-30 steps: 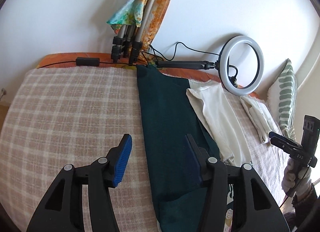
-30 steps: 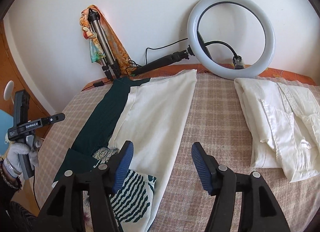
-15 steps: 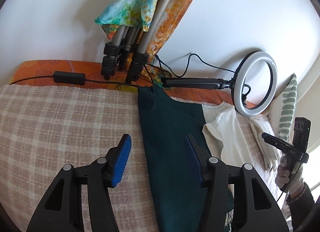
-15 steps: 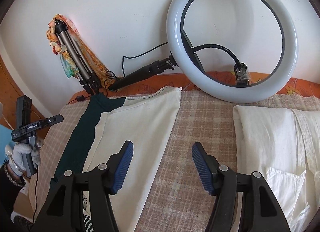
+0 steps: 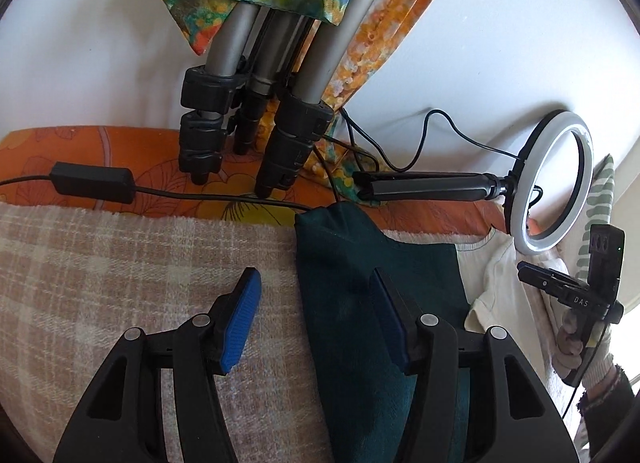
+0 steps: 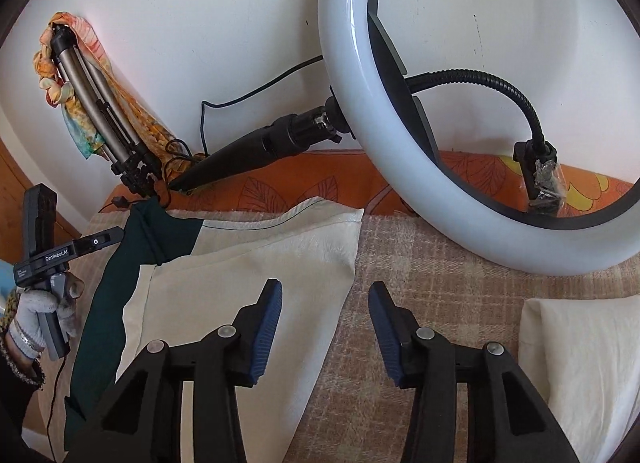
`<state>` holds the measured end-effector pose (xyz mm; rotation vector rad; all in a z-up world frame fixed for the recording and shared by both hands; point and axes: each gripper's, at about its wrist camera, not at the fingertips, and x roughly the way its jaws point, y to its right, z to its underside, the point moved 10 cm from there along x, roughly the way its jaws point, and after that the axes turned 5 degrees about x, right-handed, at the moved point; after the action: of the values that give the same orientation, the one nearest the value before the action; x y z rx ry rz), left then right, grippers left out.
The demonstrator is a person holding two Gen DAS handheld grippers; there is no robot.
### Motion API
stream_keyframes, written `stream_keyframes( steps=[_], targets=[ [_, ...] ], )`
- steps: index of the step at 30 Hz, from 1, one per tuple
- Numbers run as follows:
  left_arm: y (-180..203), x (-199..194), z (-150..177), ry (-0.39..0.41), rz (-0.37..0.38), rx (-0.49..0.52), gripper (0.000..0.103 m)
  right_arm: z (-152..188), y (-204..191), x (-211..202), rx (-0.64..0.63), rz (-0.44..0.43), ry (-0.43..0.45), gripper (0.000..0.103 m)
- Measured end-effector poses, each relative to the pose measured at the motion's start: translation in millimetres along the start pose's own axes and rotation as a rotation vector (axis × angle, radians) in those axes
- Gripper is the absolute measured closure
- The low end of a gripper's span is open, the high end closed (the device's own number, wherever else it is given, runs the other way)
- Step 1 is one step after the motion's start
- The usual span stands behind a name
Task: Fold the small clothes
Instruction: 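Open both tools and move them to the collar end of the strip, then grasp the collar end with both tools, green and cream sides, then lift the collar end and fold it over toward the hem with both tools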
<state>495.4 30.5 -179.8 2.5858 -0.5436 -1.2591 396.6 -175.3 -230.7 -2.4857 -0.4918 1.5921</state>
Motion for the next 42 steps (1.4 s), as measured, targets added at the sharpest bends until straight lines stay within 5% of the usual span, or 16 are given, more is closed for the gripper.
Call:
stream_keyframes(
  steps=[6,13,14,16,21,42],
  targets=[
    [4,11,-9,0.003,0.079,-0.055,0.048,-10,-2,15,0.002,-0.011,0.0,0.059],
    [12,18,-12,0.013,0.037,0.015,0.052,-18,-2,22,-0.015,0.007,0.004,0.07],
    [13,20,-12,0.013,0.025,0.021,0.057,-19,-2,22,-0.014,0.007,0.003,0.073],
    [11,22,-11,0.01,0.001,0.021,0.086,-18,-2,23,-0.014,0.008,-0.003,0.087],
    [16,24,-10,0.015,-0.004,0.043,0.1,-19,-7,24,-0.032,0.016,0.001,0.1],
    [48,-75,-5,0.137,0.051,0.069,0.102,-12,-66,-84,-0.157,-0.064,0.099,0.103]
  ],
)
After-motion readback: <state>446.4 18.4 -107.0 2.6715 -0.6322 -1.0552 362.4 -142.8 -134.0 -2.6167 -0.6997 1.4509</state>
